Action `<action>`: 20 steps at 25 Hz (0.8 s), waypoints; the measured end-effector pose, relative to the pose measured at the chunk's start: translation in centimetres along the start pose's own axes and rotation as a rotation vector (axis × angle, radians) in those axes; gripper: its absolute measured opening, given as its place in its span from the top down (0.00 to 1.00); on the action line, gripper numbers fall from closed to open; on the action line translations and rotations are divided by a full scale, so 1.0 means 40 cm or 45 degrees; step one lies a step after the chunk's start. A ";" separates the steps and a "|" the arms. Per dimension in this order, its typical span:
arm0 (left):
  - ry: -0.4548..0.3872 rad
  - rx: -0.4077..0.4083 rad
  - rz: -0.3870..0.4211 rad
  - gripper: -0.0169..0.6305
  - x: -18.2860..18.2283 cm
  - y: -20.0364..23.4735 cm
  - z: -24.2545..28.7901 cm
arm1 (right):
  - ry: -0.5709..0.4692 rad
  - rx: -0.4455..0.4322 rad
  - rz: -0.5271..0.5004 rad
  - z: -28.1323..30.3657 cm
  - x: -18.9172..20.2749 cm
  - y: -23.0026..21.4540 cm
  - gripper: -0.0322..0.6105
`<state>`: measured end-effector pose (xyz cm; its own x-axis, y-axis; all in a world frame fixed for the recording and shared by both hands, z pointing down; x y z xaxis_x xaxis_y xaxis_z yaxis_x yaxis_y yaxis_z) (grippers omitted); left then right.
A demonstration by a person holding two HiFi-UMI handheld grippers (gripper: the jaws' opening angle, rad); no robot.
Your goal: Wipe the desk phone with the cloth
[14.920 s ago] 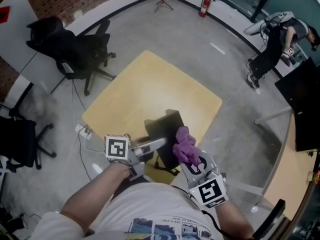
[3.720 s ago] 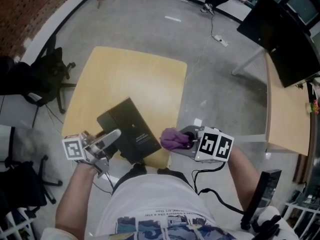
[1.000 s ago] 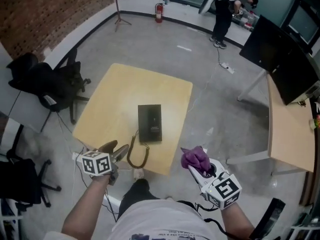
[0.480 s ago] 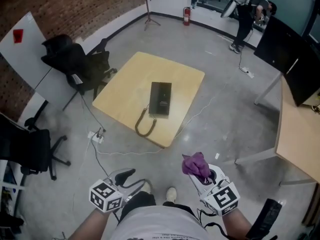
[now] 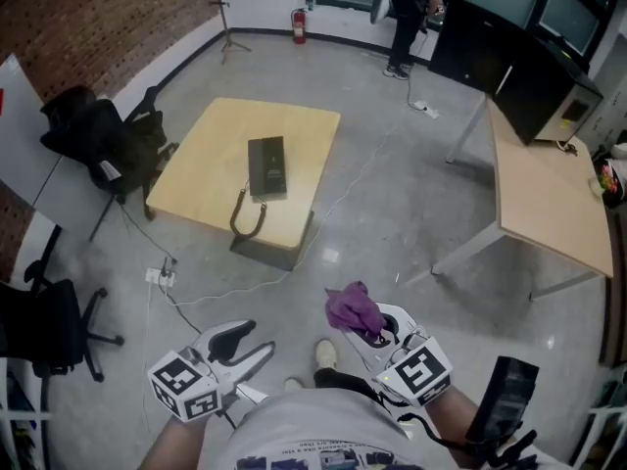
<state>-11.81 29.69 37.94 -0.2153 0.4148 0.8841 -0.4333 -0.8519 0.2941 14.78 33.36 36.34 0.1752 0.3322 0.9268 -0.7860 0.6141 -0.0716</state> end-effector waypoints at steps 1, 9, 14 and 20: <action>-0.022 0.013 0.010 0.63 -0.008 -0.014 -0.017 | 0.000 0.002 -0.018 -0.006 -0.008 0.024 0.79; -0.030 0.145 0.031 0.63 0.029 -0.096 -0.106 | -0.032 0.047 -0.057 -0.063 -0.026 0.216 0.79; -0.039 0.162 0.015 0.63 0.055 -0.114 -0.134 | -0.011 0.051 -0.080 -0.072 -0.022 0.281 0.79; -0.039 0.170 0.017 0.63 0.064 -0.132 -0.154 | 0.017 0.053 -0.131 -0.076 -0.035 0.311 0.79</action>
<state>-15.45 37.22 36.42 -0.1929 0.3946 0.8984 -0.3094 -0.8933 0.3260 6.55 42.71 33.03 0.2638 0.2782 0.9236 -0.7872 0.6155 0.0395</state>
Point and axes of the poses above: the fingertips, and each gripper's own axes: z forward along the fingers, y to its left, x out of its underside, the point moved 9 cm from there along -z, backward along the fingers, and after that the axes turned 5 degrees about z, right-handed, at the moved point
